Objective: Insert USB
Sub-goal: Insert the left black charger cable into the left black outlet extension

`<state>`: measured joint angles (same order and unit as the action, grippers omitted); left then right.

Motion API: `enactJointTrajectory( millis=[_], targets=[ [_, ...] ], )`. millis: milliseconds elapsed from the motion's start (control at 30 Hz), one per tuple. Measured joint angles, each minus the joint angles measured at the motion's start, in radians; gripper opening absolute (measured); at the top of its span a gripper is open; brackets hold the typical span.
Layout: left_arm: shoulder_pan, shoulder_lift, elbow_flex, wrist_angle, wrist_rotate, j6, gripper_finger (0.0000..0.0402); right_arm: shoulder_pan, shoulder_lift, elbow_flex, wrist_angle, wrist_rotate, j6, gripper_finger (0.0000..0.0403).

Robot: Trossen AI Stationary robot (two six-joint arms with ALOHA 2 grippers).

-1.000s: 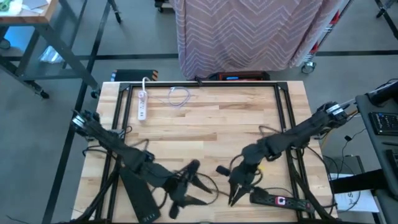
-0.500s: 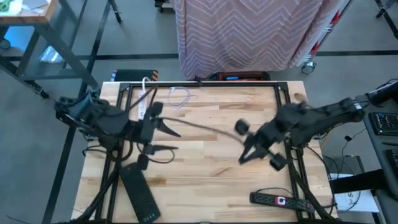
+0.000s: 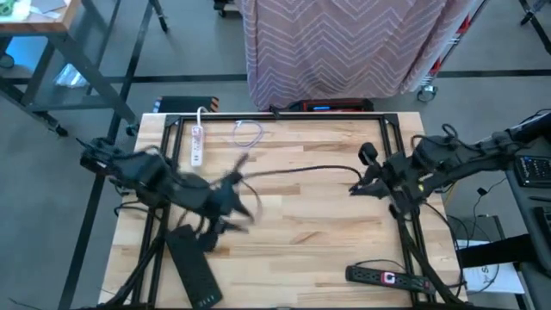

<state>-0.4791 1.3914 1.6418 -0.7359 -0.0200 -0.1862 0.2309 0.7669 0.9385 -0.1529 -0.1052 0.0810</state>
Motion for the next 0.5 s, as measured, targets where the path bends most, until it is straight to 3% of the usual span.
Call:
enactJointTrajectory(
  millis=[167,267,400,500],
  targets=[
    [-0.071,0.021,-0.228,0.498,0.286,0.006,0.0126,-0.036,-0.002,-0.124,0.016,0.023,0.071,0.0004],
    [-0.097,0.023,-0.283,0.65,0.332,0.06,0.0118,-0.041,0.027,-0.191,0.017,-0.025,0.14,0.0004],
    [-0.104,-0.035,-0.269,0.505,0.154,0.113,0.0111,-0.036,0.067,-0.249,0.017,-0.203,0.247,0.0004],
    [-0.102,-0.105,-0.244,0.353,-0.153,0.117,0.0106,-0.018,0.086,-0.274,0.032,-0.26,0.285,0.0004]
  ],
)
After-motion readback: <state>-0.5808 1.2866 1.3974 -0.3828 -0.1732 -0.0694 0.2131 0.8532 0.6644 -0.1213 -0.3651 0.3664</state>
